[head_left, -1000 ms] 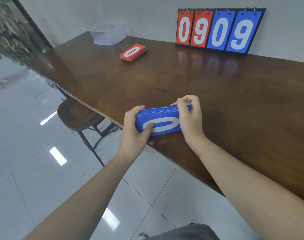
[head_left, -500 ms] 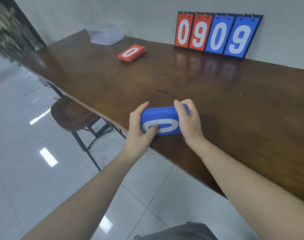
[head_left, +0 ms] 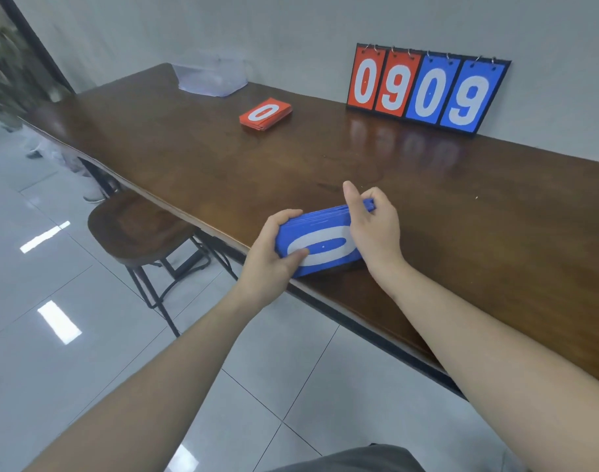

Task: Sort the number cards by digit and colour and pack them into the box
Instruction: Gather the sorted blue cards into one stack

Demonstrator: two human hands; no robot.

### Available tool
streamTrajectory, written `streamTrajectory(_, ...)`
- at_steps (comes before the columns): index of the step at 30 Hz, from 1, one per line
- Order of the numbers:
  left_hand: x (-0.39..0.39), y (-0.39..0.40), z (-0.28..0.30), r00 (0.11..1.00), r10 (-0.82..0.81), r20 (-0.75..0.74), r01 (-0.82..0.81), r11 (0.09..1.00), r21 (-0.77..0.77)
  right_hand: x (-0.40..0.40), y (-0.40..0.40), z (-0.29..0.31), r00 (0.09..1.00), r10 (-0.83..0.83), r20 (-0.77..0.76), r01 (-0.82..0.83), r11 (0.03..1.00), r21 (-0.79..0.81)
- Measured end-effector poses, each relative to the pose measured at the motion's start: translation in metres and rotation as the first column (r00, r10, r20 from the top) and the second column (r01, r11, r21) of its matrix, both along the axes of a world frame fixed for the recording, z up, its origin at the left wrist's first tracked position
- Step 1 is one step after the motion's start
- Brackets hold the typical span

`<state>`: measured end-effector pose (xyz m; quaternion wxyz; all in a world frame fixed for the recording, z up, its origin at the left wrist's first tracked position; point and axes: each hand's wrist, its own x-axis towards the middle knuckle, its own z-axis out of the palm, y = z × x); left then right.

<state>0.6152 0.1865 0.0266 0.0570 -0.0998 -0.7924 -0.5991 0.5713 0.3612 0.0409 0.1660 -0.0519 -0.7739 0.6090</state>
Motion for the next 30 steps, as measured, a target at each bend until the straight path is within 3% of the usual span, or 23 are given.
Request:
streamTrajectory(3,0.002,-0.02,0.009,0.996,0.041,0.074,-0.051,0.989,0.139,-0.005,-0.019,0.011,0.999,0.04,0.033,-0.037,0.996,-0.076)
streamTrajectory(6,0.002,-0.045,0.015,0.977,0.062,0.205,-0.131,0.93,0.344,-0.006,-0.042,0.016,0.986,0.105,0.127,-0.064,0.954,-0.292)
streamTrajectory(10,0.0,-0.077,0.017,0.951,0.067,0.3,-0.216,0.841,0.496,0.0,-0.079,0.006,0.903,0.366,0.226,-0.197,0.819,-0.539)
streamTrajectory(12,-0.004,-0.084,0.015,0.94,0.052,0.337,-0.235,0.815,0.53,0.004,-0.097,0.004,0.854,0.47,0.222,-0.29,0.785,-0.547)
streamTrajectory(14,-0.011,-0.085,0.013,0.929,0.042,0.367,-0.254,0.793,0.554,0.002,-0.109,0.004,0.856,0.47,0.215,-0.314,0.804,-0.506)
streamTrajectory(23,-0.096,-0.069,0.009,0.91,0.103,0.402,-0.288,0.853,0.435,-0.092,-0.095,0.005,0.895,0.349,0.278,-0.201,0.872,-0.446)
streamTrajectory(30,-0.195,-0.074,0.029,0.874,0.251,0.417,-0.361,0.909,0.209,-0.217,-0.069,0.019,0.881,0.309,0.357,-0.146,0.898,-0.416)
